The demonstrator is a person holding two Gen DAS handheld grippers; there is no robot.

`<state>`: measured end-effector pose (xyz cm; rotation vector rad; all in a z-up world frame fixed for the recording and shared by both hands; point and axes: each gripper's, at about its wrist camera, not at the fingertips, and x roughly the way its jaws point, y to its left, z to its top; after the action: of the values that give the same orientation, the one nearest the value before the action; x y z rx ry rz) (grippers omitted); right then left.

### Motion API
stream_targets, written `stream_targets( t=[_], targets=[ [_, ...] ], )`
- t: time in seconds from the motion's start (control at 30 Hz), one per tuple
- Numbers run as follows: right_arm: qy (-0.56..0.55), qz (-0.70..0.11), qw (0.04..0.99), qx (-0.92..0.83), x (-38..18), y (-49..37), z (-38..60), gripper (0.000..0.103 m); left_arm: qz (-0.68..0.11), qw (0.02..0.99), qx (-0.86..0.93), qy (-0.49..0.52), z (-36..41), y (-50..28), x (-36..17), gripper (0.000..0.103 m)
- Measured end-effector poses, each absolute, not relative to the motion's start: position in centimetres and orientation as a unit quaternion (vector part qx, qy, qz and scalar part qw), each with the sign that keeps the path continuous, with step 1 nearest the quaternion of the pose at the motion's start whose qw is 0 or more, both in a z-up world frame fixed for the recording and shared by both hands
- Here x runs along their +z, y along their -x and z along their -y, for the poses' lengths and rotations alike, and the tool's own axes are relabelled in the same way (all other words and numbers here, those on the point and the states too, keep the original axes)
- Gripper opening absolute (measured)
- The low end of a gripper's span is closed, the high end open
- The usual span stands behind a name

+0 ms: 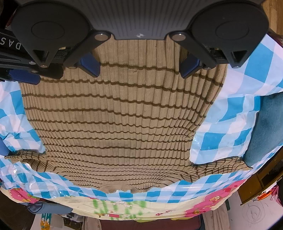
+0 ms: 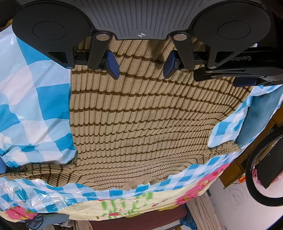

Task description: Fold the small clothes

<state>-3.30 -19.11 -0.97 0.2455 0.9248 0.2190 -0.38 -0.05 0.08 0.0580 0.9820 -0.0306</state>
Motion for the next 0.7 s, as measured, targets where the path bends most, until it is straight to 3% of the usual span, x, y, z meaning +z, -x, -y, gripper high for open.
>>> stream_targets(
  t=[0.7],
  targets=[
    [-0.117, -0.446, 0.881, 0.105, -1.07, 3.33, 19.08, 0.055, -0.473, 0.88, -0.013, -0.03, 0.08, 0.45, -0.07, 0.101]
  ],
)
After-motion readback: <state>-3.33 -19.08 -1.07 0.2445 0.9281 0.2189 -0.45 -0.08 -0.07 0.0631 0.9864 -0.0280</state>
